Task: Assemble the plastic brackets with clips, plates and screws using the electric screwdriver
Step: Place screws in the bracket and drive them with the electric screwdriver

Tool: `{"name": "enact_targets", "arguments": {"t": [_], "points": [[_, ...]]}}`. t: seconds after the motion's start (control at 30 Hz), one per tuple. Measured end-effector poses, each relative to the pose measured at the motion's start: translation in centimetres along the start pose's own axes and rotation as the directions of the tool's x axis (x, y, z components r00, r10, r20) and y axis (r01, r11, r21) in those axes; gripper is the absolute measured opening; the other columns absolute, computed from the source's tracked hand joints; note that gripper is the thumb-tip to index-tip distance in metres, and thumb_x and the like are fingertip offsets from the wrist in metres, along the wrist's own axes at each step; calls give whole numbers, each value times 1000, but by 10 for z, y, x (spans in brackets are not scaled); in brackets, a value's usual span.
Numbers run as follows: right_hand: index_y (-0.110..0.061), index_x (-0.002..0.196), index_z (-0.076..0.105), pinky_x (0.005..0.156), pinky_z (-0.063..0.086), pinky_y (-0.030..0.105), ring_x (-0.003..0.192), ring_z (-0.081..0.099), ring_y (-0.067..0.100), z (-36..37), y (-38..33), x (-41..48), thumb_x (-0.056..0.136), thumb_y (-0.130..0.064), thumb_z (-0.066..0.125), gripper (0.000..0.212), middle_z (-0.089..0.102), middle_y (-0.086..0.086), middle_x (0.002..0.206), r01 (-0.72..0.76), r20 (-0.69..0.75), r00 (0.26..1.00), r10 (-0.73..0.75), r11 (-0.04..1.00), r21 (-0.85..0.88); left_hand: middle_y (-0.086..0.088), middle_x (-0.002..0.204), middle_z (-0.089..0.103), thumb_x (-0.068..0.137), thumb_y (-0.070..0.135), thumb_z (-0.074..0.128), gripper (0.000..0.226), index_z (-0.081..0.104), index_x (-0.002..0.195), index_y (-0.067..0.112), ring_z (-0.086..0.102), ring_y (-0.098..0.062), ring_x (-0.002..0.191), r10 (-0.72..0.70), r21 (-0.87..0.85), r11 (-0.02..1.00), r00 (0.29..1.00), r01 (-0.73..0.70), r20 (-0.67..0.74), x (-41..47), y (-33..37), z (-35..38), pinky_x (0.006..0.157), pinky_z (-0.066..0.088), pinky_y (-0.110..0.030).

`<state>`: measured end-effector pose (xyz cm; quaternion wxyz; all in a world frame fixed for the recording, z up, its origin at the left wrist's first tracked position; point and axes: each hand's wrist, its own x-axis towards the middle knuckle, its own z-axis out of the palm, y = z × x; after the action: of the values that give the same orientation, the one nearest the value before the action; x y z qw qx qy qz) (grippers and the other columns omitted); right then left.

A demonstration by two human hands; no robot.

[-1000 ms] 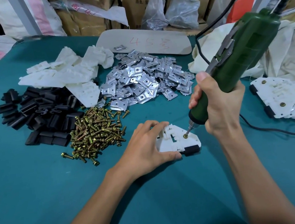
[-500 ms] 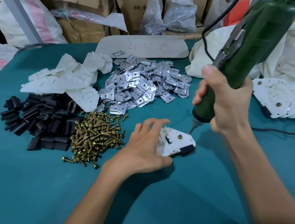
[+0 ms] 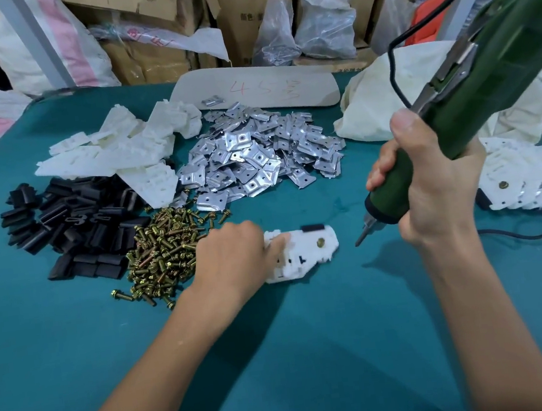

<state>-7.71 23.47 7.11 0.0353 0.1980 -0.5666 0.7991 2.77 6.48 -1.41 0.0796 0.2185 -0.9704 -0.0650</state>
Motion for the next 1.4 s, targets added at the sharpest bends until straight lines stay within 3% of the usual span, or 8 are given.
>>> {"name": "enact_targets", "arguments": {"t": [0.07, 0.13, 0.23, 0.4, 0.6, 1.03, 1.27, 1.4], "points": [[-23, 66, 61, 50, 45, 32, 39, 47, 24, -1, 4, -1, 80, -33, 78, 24, 54, 2, 51, -5, 5, 1000, 5, 1000, 7, 10, 73, 57, 80, 85, 41, 63, 54, 72, 25, 58, -19, 77, 67, -170, 983, 998, -69, -15, -3, -4, 1, 66, 42, -31], [-19, 68, 60, 50, 45, 32, 39, 47, 23, 0, 8, 0, 80, -32, 78, 26, 54, 2, 51, -4, -3, 1000, 4, 1000, 4, 15, 106, 51, 65, 95, 42, 79, 55, 109, 31, 47, -13, 105, 157, -286, 950, 983, -124, 94, -5, -4, 0, 89, 39, -30], [-14, 71, 58, 50, 45, 32, 40, 47, 23, 3, 13, 2, 80, -31, 79, 28, 54, 1, 51, 1, -11, 1000, -1, 1000, 12, 8, 131, 44, 61, 97, 43, 105, 41, 140, 27, 39, -17, 124, 161, -189, 974, 972, -127, 173, -8, 6, 14, 105, 32, -34], [-14, 72, 59, 49, 46, 32, 40, 48, 23, 4, 18, 5, 81, -30, 79, 27, 55, 1, 52, 12, -7, 1000, -12, 1000, 18, 11, 131, 50, 75, 71, 57, 82, 43, 143, 28, 43, -12, 119, 263, -293, 928, 962, -230, 79, -8, 8, 28, 99, 20, -24], [-17, 67, 61, 48, 45, 29, 40, 47, 23, 11, 26, 7, 77, -27, 79, 23, 51, 4, 54, 14, -23, 1000, -14, 1000, 26, 16, 131, 52, 73, 92, 38, 89, 47, 140, 34, 46, -10, 118, 269, -221, 941, 963, -256, 32, -14, 11, 37, 98, 30, -29], [-8, 75, 60, 49, 46, 31, 41, 48, 23, 17, 48, 12, 80, -27, 80, 28, 54, 2, 55, 20, 27, 999, -19, 999, -30, 13, 117, 61, 73, 85, 51, 79, 60, 130, 30, 55, -14, 102, 267, -195, 939, 957, -284, -110, -16, 14, 43, 86, 32, -29], [9, 79, 54, 49, 46, 31, 42, 48, 24, 20, 52, 7, 80, -22, 71, 35, 53, 4, 54, 20, 22, 1000, -19, 997, -69, 14, 120, 59, 71, 97, 36, 92, 56, 133, 32, 53, -13, 109, 268, -181, 944, 962, -274, -60, -16, 15, 41, 90, 29, -28], [2, 76, 53, 48, 45, 32, 42, 47, 23, 21, 52, 4, 78, -21, 69, 28, 52, 4, 55, 21, 4, 1000, -21, 997, -74, 13, 115, 61, 74, 94, 33, 88, 59, 129, 30, 55, -14, 105, 259, -184, 945, 962, -271, -87, -17, 16, 40, 87, 28, -27]]}}
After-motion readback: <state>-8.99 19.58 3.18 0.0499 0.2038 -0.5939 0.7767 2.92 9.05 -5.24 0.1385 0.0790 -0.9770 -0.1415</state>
